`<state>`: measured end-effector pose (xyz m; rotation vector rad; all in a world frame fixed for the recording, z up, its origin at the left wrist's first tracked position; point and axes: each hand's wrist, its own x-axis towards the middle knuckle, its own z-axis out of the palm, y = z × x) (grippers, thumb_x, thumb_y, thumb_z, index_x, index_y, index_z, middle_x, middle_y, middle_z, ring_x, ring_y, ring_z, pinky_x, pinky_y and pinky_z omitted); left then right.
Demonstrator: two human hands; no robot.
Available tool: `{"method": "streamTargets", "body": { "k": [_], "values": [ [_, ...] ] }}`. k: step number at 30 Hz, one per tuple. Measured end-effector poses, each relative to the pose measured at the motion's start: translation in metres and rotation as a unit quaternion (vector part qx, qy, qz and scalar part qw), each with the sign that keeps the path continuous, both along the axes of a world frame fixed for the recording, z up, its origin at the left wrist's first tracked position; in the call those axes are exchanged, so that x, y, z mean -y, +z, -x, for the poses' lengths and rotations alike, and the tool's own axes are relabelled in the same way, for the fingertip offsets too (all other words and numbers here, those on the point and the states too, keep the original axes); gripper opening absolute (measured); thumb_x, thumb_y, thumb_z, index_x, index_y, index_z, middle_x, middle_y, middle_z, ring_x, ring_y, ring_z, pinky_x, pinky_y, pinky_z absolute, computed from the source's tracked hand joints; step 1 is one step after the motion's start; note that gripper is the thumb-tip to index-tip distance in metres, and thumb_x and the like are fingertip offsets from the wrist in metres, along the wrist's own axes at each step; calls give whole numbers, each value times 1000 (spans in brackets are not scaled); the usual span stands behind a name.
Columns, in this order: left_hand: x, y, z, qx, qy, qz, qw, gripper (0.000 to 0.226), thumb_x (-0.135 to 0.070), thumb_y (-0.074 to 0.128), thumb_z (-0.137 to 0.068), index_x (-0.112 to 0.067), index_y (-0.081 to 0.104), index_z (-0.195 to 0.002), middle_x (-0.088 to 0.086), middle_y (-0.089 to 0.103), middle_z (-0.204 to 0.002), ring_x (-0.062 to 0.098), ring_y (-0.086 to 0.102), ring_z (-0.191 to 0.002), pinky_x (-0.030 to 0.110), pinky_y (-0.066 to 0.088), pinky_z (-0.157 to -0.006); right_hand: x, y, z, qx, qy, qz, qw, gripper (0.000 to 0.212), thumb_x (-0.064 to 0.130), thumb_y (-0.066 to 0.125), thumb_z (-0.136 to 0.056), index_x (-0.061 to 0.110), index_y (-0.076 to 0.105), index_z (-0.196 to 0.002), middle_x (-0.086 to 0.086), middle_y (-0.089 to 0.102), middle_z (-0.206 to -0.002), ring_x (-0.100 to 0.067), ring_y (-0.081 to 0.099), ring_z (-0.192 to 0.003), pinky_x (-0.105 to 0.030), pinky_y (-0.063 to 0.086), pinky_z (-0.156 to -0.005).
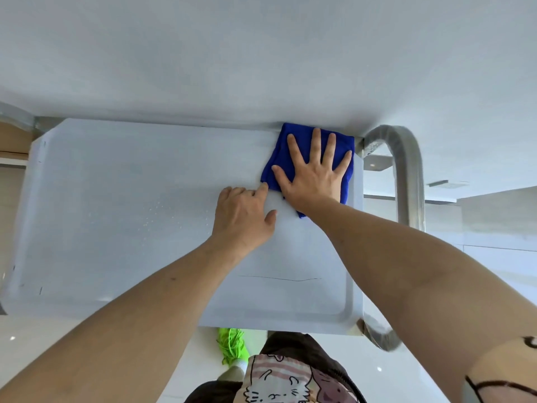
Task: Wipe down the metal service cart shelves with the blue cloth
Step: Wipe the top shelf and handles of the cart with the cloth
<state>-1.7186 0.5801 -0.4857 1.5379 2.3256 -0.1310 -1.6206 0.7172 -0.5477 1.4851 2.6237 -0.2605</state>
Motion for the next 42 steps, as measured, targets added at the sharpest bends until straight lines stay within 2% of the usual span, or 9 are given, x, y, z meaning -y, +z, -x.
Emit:
{"method": "streamTargets", "body": {
  "k": [3, 5, 7, 13, 19, 24, 30, 35, 42],
  "values": [
    [-2, 4, 3, -5, 0, 29, 1000, 58, -54, 44, -91, -17, 53, -134, 5, 68, -97, 25, 59, -105, 41, 32, -110, 2, 2, -3, 5, 5, 10, 1000, 76, 78, 9, -91, 43, 3, -158, -9, -3, -169, -38, -10, -153, -71, -6, -115],
    [-2, 7, 2, -11, -16, 56, 998, 57, -53, 45, -91, -15, 53, -133, 10, 66, -110, 26, 55, -113, 39, 32, -110, 7, 2, -13, 7, 1, 19, 1000, 74, 77, 8, -92, 44, 1, -158, -7, -5, -170, -37, -12, -153, -70, -7, -115],
    [-1, 10, -1, -6, -30, 87, 996, 62, -51, 46, -91, -13, 44, -140, 12, 59, -126, 29, 51, -120, 38, 34, -106, 19, 3, -26, 12, -7, 25, 1000, 73, 76, 8, -93, 44, 0, -158, -6, -5, -170, -36, -13, -153, -70, -6, -115],
    [-8, 12, -3, 20, -22, 125, 992, 68, -52, 44, -90, -10, 36, -143, 10, 50, -138, 29, 43, -125, 36, 36, -103, 87, 2, -65, 16, -56, 31, 998, 71, 74, 7, -95, 43, -5, -158, -7, -4, -170, -36, -15, -152, -70, -9, -114],
    [9, 6, 1, 61, -35, 140, 988, 77, -50, 38, -94, -17, 5, -155, 7, 11, -163, 27, 7, -150, 40, 13, -121, 156, 5, -95, 14, -86, 33, 996, 70, 72, 11, -97, 42, 3, -159, -8, 2, -170, -36, -10, -153, -69, -9, -116],
    [10, 6, 4, 63, -44, 132, 988, 81, -60, 33, -93, -17, 4, -156, 4, 7, -164, 26, 2, -151, 42, 10, -121, 210, 4, -103, 14, -116, 32, 993, 70, 72, 10, -98, 40, 7, -160, -10, 4, -169, -37, -8, -154, -69, -6, -117],
    [43, 13, 1, 119, -25, 81, 989, 82, -62, 39, -92, -24, 5, -156, 3, 3, -165, 26, -4, -151, 47, 9, -121, 247, 7, -91, 28, -120, 59, 991, 73, 73, 2, -96, 39, -9, -158, -10, -10, -169, -37, -19, -152, -69, -11, -115],
    [102, 15, 23, 100, 12, 78, 992, 77, -59, 40, -93, -26, 8, -156, 3, 3, -165, 29, -2, -151, 47, 12, -121, 287, 11, -65, 48, -117, 93, 988, 72, 73, -6, -92, 37, -32, -150, -11, -27, -164, -38, -32, -147, -70, -17, -112],
    [167, 21, 72, 93, 58, 59, 992, 74, -57, 39, -95, -25, 9, -156, 3, 4, -165, 29, -1, -151, 46, 13, -121, 343, 15, -15, 53, -45, 102, 992, 72, 72, -9, -92, 37, -26, -153, -11, -28, -163, -40, -33, -146, -71, -19, -111]
  ]
}}
